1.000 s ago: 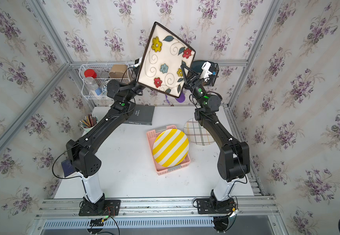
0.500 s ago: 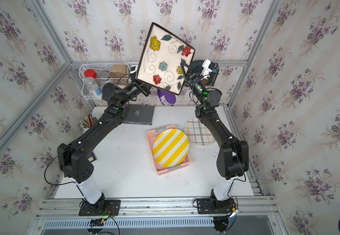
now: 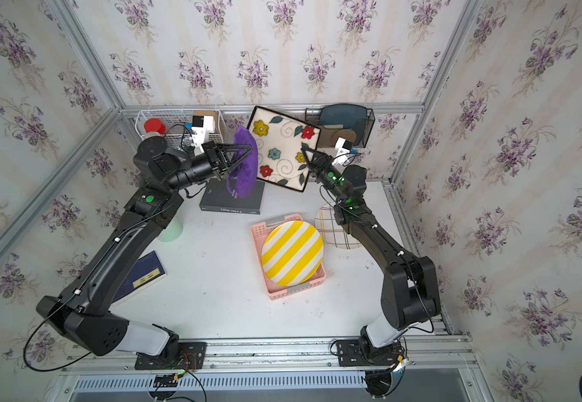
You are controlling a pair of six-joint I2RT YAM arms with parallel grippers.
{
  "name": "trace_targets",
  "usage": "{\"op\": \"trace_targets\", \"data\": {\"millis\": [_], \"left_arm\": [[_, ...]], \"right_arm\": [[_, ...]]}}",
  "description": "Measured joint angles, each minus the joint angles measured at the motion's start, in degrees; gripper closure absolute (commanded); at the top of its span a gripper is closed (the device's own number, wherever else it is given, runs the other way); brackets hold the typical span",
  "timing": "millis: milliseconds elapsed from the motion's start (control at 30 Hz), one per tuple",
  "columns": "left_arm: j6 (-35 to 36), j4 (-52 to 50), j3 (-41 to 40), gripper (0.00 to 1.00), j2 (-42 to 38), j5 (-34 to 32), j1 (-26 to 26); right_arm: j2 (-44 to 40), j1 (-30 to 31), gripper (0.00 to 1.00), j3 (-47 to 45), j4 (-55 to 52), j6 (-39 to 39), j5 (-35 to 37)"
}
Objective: Wipe the wet plate dry
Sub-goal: Wipe the plate with towel.
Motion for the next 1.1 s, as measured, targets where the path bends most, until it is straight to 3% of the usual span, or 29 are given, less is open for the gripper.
{"op": "trace_targets", "data": {"millis": [233, 367, 567, 800, 1000, 1100], "left_arm": [[12.6, -13.1, 0.7, 1.0, 8.1, -3.5, -0.3], [13.9, -13.5, 0.2, 1.0, 8.5, -3.9, -0.7], [14.6, -15.8, 4.0, 1.0, 9.5, -4.6, -0.3], [25.1, -28.4, 20.0, 1.0, 11.8, -19.0, 2.2], [27.6, -30.5, 19.4, 1.0, 16.1, -17.6, -1.9], [27.3, -31.8, 18.4, 1.0, 15.4, -17.7, -1.2]], "right_arm": [[0.7, 4.5, 1.0, 0.3, -4.2, -3.1, 1.0], [0.5, 7.1, 1.0, 0.5, -7.0, -3.6, 2.2], [0.0, 5.7, 1.0, 2.3, -10.5, -5.0, 1.2], [-4.6, 10.2, 1.0, 1.3, -15.4, -10.6, -1.0], [-4.2, 8.5, 1.0, 5.6, -28.6, -14.1, -0.2], [-5.9, 7.6, 1.0, 4.9, -30.3, -16.2, 1.3]]}}
